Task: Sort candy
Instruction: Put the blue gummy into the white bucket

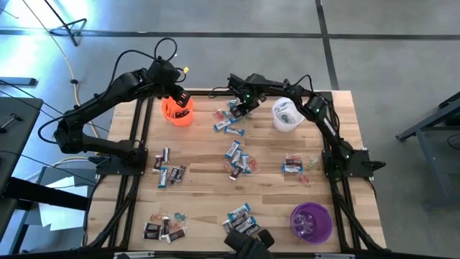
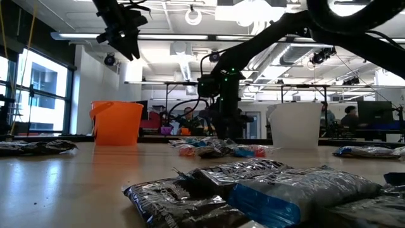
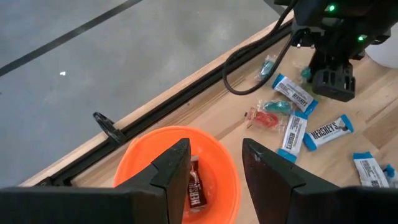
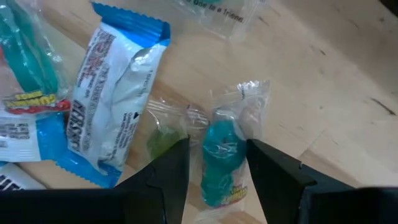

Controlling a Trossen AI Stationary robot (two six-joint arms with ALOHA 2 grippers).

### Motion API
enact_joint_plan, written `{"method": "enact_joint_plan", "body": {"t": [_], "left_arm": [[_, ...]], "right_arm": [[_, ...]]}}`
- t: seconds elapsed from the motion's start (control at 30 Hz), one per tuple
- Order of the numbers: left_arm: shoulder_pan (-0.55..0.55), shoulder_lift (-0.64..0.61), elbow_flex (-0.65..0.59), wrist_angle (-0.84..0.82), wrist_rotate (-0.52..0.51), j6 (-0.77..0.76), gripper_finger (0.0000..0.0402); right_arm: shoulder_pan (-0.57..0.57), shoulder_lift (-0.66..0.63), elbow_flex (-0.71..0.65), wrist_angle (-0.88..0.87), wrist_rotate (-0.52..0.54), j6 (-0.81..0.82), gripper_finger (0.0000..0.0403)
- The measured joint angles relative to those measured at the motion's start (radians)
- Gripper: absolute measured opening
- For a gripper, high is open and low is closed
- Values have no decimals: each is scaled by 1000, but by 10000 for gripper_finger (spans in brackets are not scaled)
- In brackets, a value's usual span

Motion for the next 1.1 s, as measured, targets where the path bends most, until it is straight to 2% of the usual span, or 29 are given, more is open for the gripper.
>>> {"method": "enact_joint_plan", "body": {"t": [0.17, 0.4, 0.47, 0.8, 1.1], "left_arm": [[0, 0, 0, 0, 0, 0, 133], [0, 0, 0, 0, 0, -1, 133], [0, 0, 0, 0, 0, -1, 133], [0, -1, 0, 0, 4, -5, 133], [-2, -1, 0, -1, 8, -18, 133]], "right_arm": [[1, 0, 0, -2, 3, -18, 138], [0, 0, 0, -13, 3, -44, 28], [0, -1, 1, -23, 2, -45, 9], [5, -13, 0, -101, -11, -68, 6], [24, -104, 0, -105, -22, -70, 1]]}}
